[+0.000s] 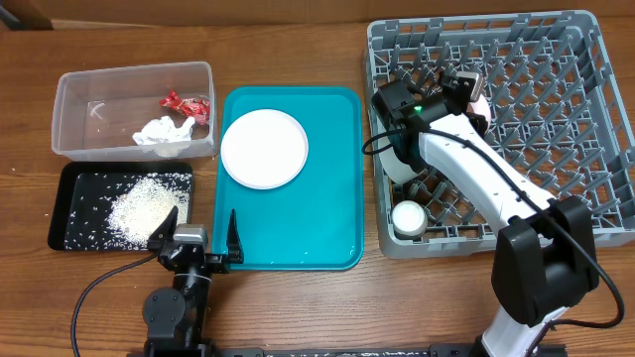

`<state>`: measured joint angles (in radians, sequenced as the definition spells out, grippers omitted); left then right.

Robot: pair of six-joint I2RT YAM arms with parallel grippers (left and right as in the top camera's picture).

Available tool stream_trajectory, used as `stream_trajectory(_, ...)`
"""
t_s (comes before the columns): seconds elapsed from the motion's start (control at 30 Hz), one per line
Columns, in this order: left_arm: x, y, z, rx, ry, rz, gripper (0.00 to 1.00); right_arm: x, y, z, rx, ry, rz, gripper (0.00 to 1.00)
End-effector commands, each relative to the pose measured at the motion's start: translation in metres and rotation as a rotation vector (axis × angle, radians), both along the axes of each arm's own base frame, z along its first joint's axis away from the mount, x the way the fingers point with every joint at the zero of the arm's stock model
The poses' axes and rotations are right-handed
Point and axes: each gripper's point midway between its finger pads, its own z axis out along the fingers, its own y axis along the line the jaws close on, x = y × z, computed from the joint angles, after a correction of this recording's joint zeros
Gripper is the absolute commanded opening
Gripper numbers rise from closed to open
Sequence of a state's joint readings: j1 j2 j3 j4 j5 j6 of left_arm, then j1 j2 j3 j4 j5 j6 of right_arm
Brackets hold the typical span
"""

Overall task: Sort waste into correct bins and load items into the dishwasher
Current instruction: 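Carry the pink bowl into the rack and set it upright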

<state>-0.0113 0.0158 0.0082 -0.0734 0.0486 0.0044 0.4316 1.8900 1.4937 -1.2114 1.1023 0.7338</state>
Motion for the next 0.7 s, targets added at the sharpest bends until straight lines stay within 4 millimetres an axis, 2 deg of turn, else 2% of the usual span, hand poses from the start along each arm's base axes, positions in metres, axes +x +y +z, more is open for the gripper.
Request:
stream_trajectory(0.0, 0.000, 0.003, 0.000, 0.019, -0.006, 0.011, 1.00, -0.005, 0.006, -0.020, 0.061, 0.068, 0.001, 0.04)
stream_trajectory(0.1, 0.000, 0.003, 0.000, 0.019, -0.006, 0.011, 1.00, -0.002, 0.000, -0.009, -0.007, 0.042, 0.001, 0.04)
stream_trajectory(0.2, 0.000, 0.002, 0.000, 0.019, -0.006, 0.011, 1.00, 0.002, -0.008, 0.011, -0.121, -0.012, 0.001, 0.04)
stream_trajectory(0.3, 0.000, 0.003, 0.000, 0.019, -0.006, 0.011, 1.00, 0.004, -0.011, 0.015, -0.145, -0.023, -0.001, 0.04)
stream_trajectory(0.37, 0.000, 0.003, 0.000, 0.019, -0.006, 0.011, 1.00, 0.004, -0.010, 0.011, -0.122, -0.016, -0.003, 0.04)
stream_trajectory(0.57, 0.000, 0.002, 0.000, 0.019, -0.006, 0.011, 1.00, -0.001, -0.001, -0.022, -0.016, 0.083, -0.002, 0.04)
stream_trajectory(0.67, 0.000, 0.003, 0.000, 0.019, -0.006, 0.011, 1.00, -0.007, -0.002, -0.026, -0.033, 0.127, 0.000, 0.04)
